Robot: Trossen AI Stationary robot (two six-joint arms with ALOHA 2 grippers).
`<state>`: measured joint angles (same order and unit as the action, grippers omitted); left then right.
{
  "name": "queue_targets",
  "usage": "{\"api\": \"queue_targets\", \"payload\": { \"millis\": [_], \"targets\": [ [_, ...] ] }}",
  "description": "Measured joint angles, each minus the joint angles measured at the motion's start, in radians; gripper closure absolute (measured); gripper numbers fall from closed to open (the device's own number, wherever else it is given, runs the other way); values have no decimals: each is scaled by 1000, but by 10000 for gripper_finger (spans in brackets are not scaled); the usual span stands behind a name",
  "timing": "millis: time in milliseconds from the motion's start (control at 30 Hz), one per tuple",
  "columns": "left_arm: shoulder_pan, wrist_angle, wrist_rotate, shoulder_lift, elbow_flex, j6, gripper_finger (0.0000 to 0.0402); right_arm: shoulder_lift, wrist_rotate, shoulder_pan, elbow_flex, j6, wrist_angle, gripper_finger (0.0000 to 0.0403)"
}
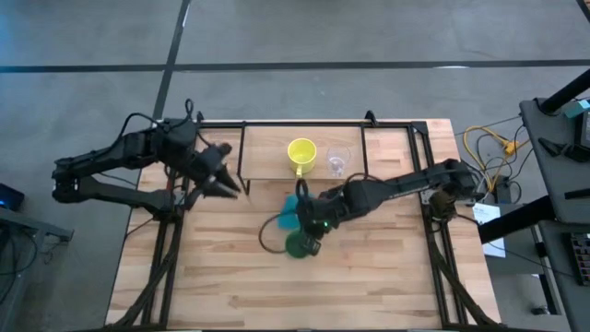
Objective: Stack small to large cups/mugs on shelf
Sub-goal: Put the green cup on the shelf
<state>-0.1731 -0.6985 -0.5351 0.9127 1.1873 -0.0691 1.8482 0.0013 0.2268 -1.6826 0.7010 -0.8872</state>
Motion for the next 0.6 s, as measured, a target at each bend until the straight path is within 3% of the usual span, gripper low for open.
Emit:
{"api": "queue_targets", "payload": {
  "millis": [67,167,433,600],
  "targets": [
    [9,1,-94,3,0,58,327,0,0,-22,-40,-1,-29,394],
    [20,1,-125,14,-1,101,327,-1,-20,-53,-104,-9,-62,394],
    [54,-1,-122,106,9,309,327,14,-58,-121,-287,-61,-59,394],
    [59,-1,-61,175,55,433,327,17,-71,-145,-319,-66,-87,394]
  ]
}}
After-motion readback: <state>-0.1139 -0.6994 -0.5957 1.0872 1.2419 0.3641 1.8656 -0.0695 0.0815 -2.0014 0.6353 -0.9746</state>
